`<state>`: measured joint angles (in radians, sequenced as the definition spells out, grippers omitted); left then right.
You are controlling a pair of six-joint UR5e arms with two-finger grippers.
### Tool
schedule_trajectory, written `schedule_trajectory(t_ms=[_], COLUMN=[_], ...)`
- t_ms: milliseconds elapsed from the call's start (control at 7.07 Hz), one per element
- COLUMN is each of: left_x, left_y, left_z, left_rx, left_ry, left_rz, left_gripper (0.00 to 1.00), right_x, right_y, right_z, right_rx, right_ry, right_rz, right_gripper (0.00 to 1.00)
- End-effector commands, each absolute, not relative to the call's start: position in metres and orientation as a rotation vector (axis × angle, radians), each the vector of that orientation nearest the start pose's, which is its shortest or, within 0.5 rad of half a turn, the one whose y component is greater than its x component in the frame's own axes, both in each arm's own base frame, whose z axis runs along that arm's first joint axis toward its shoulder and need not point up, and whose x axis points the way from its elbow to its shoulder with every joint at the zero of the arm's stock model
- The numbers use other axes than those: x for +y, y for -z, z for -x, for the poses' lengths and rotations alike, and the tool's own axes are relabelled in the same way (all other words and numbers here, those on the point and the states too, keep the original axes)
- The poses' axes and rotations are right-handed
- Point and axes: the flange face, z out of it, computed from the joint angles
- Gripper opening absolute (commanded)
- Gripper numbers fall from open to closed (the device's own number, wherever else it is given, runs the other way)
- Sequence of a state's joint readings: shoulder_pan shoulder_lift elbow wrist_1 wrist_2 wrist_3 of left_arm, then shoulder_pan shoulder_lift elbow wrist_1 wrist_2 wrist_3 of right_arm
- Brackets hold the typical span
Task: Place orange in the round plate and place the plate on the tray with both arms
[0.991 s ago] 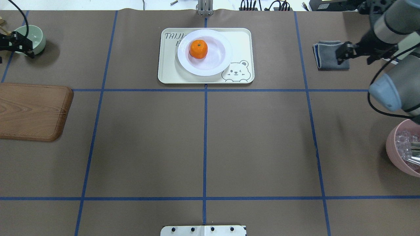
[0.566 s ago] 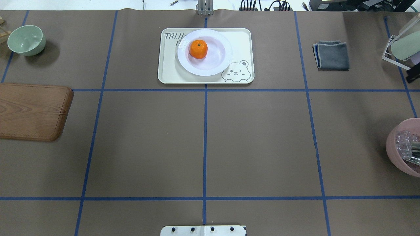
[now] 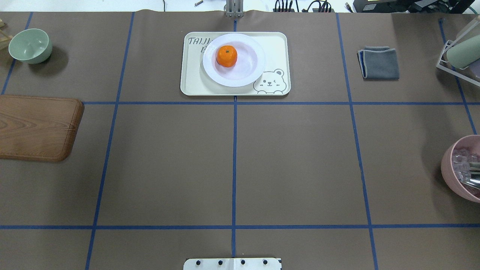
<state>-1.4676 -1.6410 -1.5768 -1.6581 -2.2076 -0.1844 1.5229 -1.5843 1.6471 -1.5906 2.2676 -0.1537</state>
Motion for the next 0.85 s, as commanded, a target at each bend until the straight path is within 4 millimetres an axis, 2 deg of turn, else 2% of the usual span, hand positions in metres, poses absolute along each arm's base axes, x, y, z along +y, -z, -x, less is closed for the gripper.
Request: schedule_trajectory(t_ms=[0, 142, 425, 708], left_x=[-0.512, -0.509, -0.508, -0.508], left_y=[-0.641, -0.638, -0.645, -0.644], left_z=[0.061, 0.077, 0.075, 0.075], left_rx=[0.729, 0.776, 0.770, 0.772], left_ry=[0.124, 0.159, 0.160, 0.161], left_rz=[-0.029, -0.034, -0.021, -0.022], left_gripper=[0.98, 0.98, 0.98, 0.98], right_x=[-0.486, -0.482, -0.480, -0.480], right_y=[-0.639, -0.643, -0.643, -0.642], right_z=[-0.067, -0.067, -0.066, -0.066], right_rx=[-0.700, -0.702, -0.709, -0.709], right_ry=[0.145, 0.113, 0.106, 0.107], right_rz=[-0.077, -0.059, -0.054, -0.055], right_gripper=[1.00, 1.00, 1.00, 1.00])
